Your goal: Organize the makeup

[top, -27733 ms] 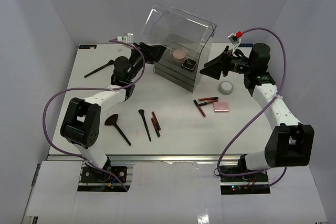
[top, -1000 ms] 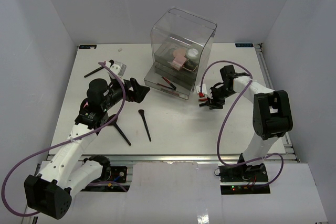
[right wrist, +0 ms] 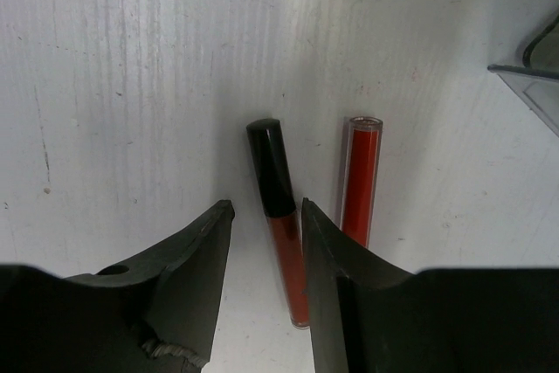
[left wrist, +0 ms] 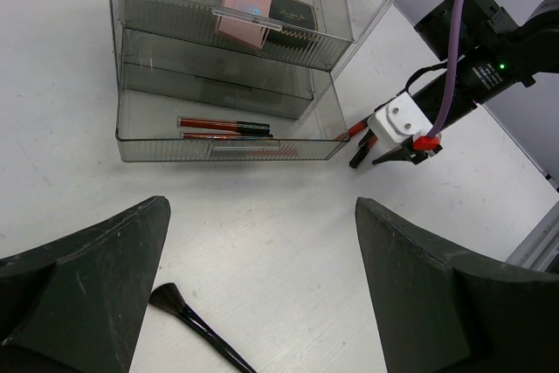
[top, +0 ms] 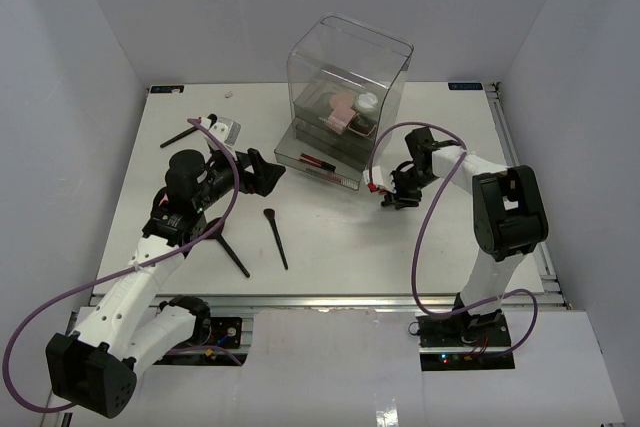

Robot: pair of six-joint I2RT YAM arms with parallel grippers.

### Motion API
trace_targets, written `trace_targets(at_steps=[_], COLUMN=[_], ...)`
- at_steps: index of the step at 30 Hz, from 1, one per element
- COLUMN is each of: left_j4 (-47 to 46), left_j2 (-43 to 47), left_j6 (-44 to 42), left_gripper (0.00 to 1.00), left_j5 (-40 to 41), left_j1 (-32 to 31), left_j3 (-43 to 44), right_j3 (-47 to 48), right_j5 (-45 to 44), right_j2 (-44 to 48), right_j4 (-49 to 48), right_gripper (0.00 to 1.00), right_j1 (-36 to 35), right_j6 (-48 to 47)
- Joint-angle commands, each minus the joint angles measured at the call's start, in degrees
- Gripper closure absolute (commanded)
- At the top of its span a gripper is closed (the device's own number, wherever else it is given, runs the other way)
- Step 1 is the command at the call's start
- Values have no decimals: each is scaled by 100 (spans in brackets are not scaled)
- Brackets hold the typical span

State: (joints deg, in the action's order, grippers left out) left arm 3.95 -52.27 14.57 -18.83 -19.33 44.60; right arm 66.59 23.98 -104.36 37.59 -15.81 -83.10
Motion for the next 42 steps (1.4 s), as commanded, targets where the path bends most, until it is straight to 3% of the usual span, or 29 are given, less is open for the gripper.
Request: trace_targets(at_steps=[1,13,25,30,35,42], left_j4=[-25,-17,-25,-22,7,19], left_j2=[112,112,112,97,93,116], left_j6=[-51,-51,-27,-15,-39,-59], left_gripper=[2,2,2,2,2,2], left_j5=[20,38,53,96,247,362], left_j1=[8,9,8,17,17,15], left_j3=[23,14,14,8,-3,-24], right_j3=[-253,-535,-999,-250,1081,2758], right_j5=[-231,-676,-218,38,-257,-994], right_j2=[204,346,1573,1741,1231,276], right_j4=[56,3,133,202,143,-53], right_gripper=[56,63,79,82,84,84], right_j1=[-105,-283,-695,-1505,-2173,-2472], right_j6=[-127,96,605,2068,3226,4221])
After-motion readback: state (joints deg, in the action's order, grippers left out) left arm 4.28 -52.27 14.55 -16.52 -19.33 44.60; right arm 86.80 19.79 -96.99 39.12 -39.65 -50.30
